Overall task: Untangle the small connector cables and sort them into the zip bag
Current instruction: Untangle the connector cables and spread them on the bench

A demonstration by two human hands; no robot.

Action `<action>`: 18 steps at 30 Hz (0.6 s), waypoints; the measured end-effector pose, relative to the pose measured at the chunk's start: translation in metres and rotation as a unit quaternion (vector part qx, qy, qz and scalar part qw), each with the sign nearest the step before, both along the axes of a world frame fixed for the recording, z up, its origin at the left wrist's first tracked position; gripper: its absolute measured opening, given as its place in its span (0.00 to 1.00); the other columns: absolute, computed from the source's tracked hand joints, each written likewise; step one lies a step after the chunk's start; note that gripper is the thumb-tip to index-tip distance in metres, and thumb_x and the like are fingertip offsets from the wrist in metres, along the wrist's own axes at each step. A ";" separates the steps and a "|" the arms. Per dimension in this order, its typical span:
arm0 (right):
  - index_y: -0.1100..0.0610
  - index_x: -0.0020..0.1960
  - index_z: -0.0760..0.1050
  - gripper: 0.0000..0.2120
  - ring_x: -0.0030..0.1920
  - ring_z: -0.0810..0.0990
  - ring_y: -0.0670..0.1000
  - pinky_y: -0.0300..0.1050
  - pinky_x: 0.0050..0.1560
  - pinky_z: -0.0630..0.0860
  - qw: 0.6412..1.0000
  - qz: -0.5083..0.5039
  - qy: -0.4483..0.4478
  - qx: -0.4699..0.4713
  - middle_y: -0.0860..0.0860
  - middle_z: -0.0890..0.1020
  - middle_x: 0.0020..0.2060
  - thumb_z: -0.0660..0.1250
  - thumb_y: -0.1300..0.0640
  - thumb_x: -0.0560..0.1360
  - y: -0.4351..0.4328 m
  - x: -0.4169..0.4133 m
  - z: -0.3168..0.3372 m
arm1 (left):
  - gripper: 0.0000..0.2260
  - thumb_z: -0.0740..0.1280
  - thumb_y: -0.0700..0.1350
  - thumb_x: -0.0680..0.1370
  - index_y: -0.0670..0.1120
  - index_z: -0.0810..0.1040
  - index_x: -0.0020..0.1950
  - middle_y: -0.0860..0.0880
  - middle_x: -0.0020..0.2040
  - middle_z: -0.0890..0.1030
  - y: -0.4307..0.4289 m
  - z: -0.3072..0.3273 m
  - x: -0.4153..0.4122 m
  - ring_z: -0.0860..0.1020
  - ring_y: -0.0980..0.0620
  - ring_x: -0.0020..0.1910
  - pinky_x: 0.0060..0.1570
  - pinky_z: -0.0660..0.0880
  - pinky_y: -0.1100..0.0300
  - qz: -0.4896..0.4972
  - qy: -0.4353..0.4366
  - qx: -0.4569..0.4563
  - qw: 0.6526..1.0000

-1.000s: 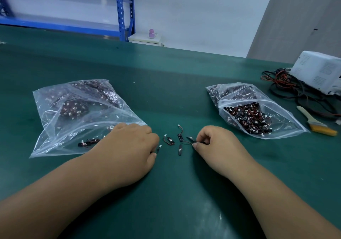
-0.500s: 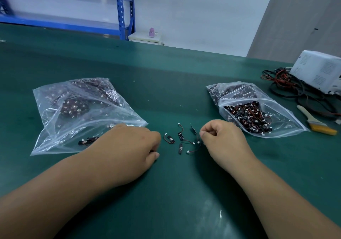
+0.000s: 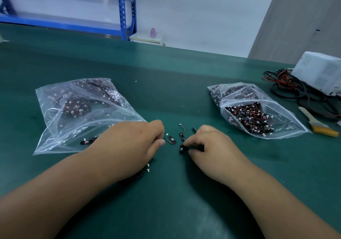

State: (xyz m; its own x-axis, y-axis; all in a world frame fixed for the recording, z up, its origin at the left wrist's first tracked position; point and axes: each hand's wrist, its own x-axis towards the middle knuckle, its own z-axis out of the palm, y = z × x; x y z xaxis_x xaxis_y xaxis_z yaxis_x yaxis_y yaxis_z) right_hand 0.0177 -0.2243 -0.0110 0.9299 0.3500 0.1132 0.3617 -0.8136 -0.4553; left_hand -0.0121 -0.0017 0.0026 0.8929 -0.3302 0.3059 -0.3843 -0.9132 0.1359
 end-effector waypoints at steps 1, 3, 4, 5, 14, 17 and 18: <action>0.42 0.49 0.83 0.12 0.49 0.76 0.48 0.50 0.58 0.73 1.000 -0.005 0.001 0.005 0.44 0.74 0.43 0.67 0.57 0.72 -0.001 0.000 0.000 | 0.08 0.53 0.60 0.78 0.57 0.61 0.44 0.56 0.35 0.74 0.000 0.000 0.000 0.72 0.57 0.34 0.31 0.62 0.65 0.000 0.002 0.000 1.000; 0.43 0.47 0.82 0.12 0.49 0.77 0.50 0.50 0.56 0.75 0.999 -0.023 0.000 0.022 0.44 0.74 0.43 0.67 0.58 0.71 -0.003 0.002 0.001 | 0.08 0.52 0.60 0.78 0.57 0.61 0.44 0.56 0.35 0.74 -0.001 0.000 -0.001 0.72 0.57 0.34 0.31 0.63 0.64 -0.002 0.008 -0.001 1.000; 0.43 0.46 0.81 0.11 0.48 0.77 0.50 0.50 0.55 0.75 0.999 -0.035 -0.004 0.027 0.43 0.74 0.43 0.68 0.57 0.70 -0.004 0.003 0.001 | 0.08 0.52 0.60 0.78 0.58 0.61 0.44 0.56 0.35 0.74 -0.001 0.000 -0.001 0.72 0.58 0.34 0.31 0.63 0.64 -0.003 0.009 -0.002 1.000; 0.43 0.46 0.79 0.09 0.47 0.77 0.49 0.50 0.55 0.76 0.999 -0.046 -0.008 0.028 0.43 0.74 0.42 0.69 0.56 0.69 -0.006 0.005 0.001 | 0.08 0.51 0.60 0.77 0.58 0.61 0.44 0.56 0.35 0.74 -0.001 0.000 -0.001 0.71 0.58 0.34 0.31 0.63 0.64 -0.003 0.011 -0.005 1.000; 0.48 0.36 0.78 0.06 0.44 0.76 0.43 0.46 0.49 0.76 0.998 -0.068 -0.006 -0.005 0.44 0.75 0.41 0.67 0.56 0.72 -0.013 0.011 -0.001 | 0.06 0.58 0.54 0.80 0.60 0.68 0.57 0.60 0.45 0.75 -0.003 -0.003 -0.002 0.73 0.57 0.45 0.43 0.68 0.61 -0.010 0.013 -0.026 1.000; 0.48 0.35 0.78 0.06 0.42 0.75 0.40 0.40 0.45 0.73 0.998 -0.055 0.002 -0.007 0.43 0.75 0.41 0.68 0.57 0.70 -0.017 0.015 0.001 | 0.10 0.59 0.49 0.80 0.59 0.72 0.60 0.61 0.50 0.77 -0.005 -0.002 -0.004 0.75 0.58 0.50 0.49 0.71 0.61 -0.024 0.012 -0.039 0.999; 0.48 0.35 0.78 0.06 0.41 0.75 0.40 0.39 0.43 0.73 0.999 -0.052 0.009 -0.009 0.43 0.75 0.41 0.69 0.57 0.69 -0.019 0.017 0.001 | 0.12 0.59 0.48 0.79 0.59 0.73 0.61 0.60 0.52 0.78 -0.006 -0.001 -0.004 0.75 0.58 0.52 0.52 0.72 0.61 -0.030 0.014 -0.038 0.999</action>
State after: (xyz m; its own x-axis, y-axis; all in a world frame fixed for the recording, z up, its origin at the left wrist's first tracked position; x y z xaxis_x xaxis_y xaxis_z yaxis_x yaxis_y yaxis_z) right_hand 0.0344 -0.2436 -0.0096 0.9633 0.2530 0.0901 0.2662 -0.8542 -0.4467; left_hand -0.0166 -0.0072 0.0014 0.8810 -0.3595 0.3077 -0.4325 -0.8754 0.2157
